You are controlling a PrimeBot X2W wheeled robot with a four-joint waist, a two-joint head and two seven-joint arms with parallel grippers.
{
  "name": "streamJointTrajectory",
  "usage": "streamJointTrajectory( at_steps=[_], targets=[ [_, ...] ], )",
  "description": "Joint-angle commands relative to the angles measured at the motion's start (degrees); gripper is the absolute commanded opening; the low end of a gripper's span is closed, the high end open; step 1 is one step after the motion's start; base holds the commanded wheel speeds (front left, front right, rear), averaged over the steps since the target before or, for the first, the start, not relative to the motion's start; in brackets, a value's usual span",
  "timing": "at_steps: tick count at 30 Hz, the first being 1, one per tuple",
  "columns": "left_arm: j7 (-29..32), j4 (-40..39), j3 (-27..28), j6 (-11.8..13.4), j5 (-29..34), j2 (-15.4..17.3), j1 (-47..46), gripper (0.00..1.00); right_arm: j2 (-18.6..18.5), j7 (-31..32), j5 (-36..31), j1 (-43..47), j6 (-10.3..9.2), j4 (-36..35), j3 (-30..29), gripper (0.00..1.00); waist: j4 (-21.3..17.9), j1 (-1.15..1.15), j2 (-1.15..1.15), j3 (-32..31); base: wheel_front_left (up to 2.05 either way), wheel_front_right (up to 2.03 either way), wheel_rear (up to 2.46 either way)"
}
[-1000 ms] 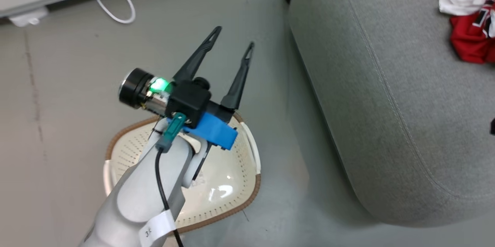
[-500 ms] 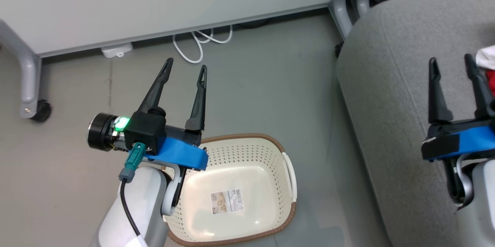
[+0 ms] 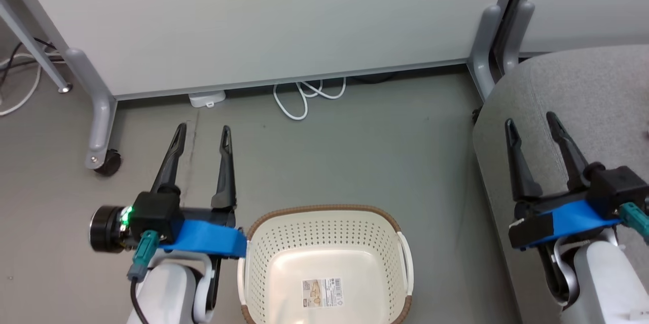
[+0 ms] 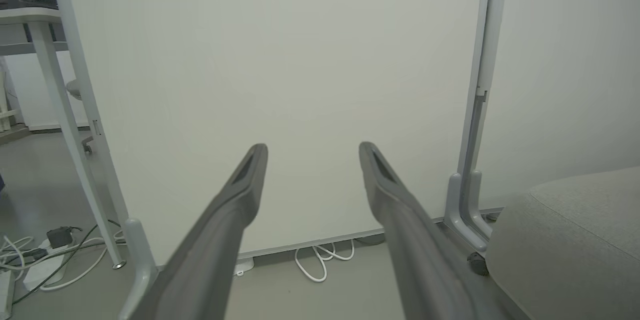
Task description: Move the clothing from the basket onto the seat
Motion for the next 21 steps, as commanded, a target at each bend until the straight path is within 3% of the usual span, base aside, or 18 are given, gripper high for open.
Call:
streamJointTrajectory(
  at_steps=[1,21],
  targets=[
    [-0.25,-0.43,0.69,0.13,0.46,0.04,1.32,1.0,0.31,-0.01,0.06,1.34,0.01,-0.39,0.09,1.0,0.52,0.01,0.0,-0.69,0.0,0.0,0.0],
    [-0.25,-0.68,4.69,-1.99,0.29,-0.82,11.05,1.0,3.46,-0.01,1.28,11.77,0.01,-0.8,-3.04,1.0,1.06,0.01,0.0,-4.93,0.0,0.0,0.0]
  ],
)
